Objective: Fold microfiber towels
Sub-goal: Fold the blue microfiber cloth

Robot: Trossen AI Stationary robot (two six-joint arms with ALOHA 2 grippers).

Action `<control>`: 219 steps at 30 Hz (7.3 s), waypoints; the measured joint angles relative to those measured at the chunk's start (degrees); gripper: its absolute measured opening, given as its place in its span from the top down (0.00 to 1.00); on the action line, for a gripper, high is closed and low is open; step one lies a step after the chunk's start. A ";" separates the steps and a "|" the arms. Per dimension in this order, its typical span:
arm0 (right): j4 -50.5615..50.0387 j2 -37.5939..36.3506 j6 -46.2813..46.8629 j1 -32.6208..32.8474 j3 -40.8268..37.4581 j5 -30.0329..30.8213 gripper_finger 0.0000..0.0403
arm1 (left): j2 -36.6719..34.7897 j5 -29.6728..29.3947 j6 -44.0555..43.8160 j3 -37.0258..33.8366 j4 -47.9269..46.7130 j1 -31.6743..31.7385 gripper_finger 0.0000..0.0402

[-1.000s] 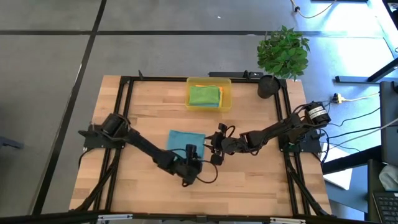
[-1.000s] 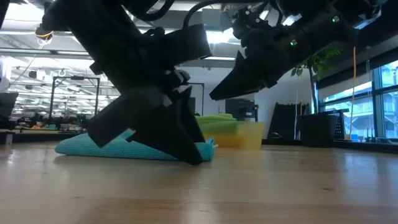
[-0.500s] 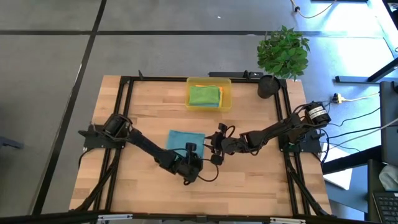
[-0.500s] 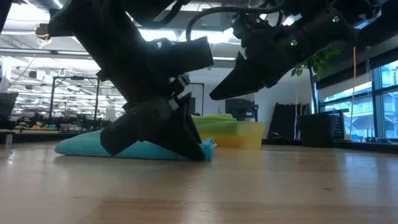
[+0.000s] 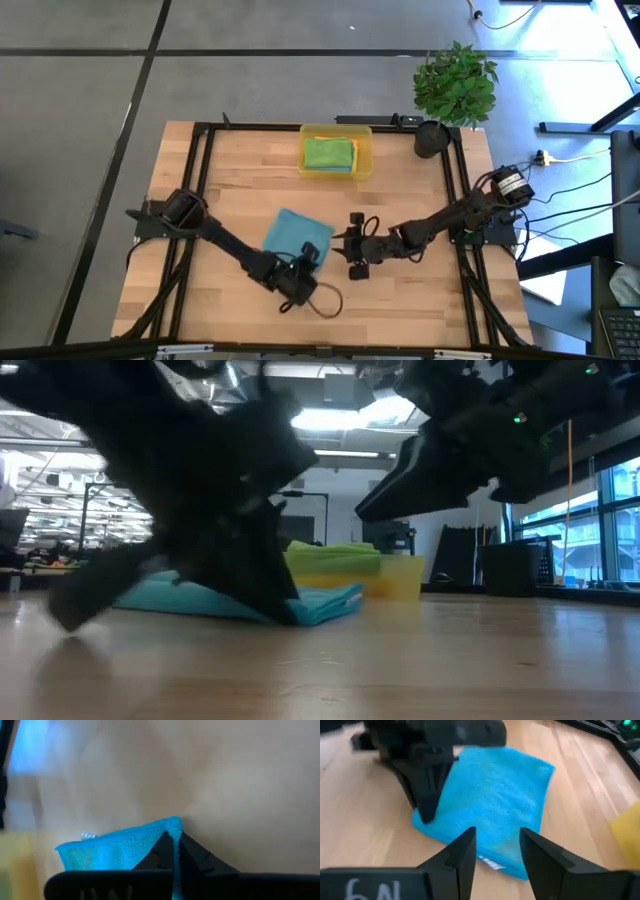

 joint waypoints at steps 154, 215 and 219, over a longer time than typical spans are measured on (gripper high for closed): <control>8.72 15.19 14.99 -2.25 11.67 -11.38 0.99 | -24.85 -6.14 -27.63 -52.64 63.93 -12.79 1.00; -15.07 11.12 38.77 -0.92 15.26 -5.38 0.99 | -26.88 -5.83 -34.82 -54.29 67.27 -8.62 0.74; -20.05 10.72 41.09 -0.92 15.30 -4.55 0.99 | -26.88 -7.27 -35.48 -54.29 65.09 -8.14 0.75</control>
